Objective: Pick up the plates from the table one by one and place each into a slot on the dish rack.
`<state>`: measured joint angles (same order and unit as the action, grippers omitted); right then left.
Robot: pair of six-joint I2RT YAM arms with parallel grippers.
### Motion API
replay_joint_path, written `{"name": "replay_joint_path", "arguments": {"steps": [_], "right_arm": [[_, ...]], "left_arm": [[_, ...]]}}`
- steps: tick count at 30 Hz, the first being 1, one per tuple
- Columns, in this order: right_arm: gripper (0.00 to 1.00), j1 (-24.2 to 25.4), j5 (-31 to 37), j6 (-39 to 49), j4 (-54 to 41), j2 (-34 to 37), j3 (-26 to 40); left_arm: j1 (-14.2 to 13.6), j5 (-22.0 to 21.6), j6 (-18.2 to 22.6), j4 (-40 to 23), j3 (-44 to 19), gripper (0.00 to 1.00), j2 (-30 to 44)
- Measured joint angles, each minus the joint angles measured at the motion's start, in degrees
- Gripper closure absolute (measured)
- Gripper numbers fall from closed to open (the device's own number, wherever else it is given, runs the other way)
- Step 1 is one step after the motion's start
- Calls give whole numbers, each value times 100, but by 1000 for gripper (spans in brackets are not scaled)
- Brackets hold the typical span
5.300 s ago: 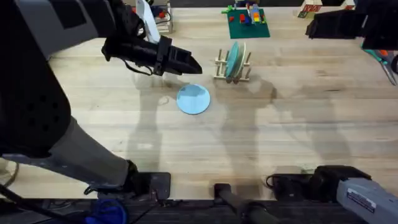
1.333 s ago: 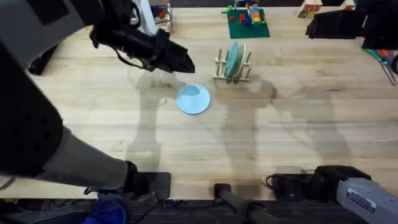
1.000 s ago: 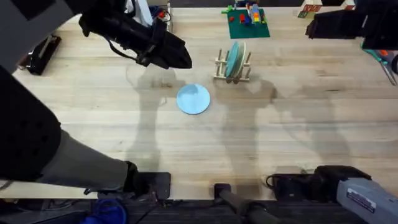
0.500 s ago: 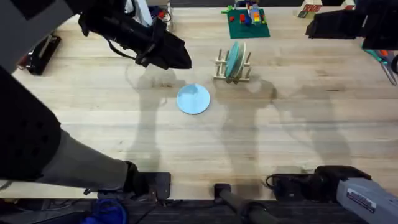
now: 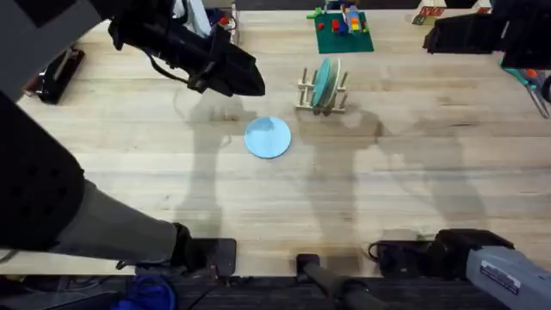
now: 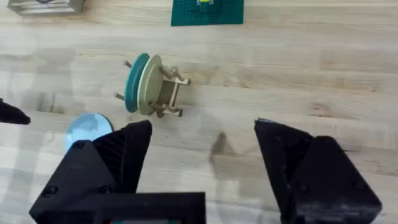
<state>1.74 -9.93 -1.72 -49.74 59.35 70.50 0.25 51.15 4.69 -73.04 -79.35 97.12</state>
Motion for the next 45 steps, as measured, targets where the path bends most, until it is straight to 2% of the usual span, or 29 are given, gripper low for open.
{"name": "replay_joint_path", "arguments": {"steps": [6, 13, 29, 42, 45], "right_arm": [[7, 0, 0, 0, 0, 0, 0], [7, 0, 0, 0, -3, 0, 0], [7, 0, 0, 0, -4, 0, 0], [8, 0, 0, 0, -4, 0, 0], [8, 0, 0, 0, -4, 0, 0]], "left_arm": [[59, 69, 564, -276, 0, 958, 0], [395, 178, 968, -494, 0, 958, 0], [463, 329, 1491, -520, 0, 958, 0], [470, 324, 1709, -588, 0, 958, 0], [566, 325, 1742, -636, 0, 958, 0]]}}
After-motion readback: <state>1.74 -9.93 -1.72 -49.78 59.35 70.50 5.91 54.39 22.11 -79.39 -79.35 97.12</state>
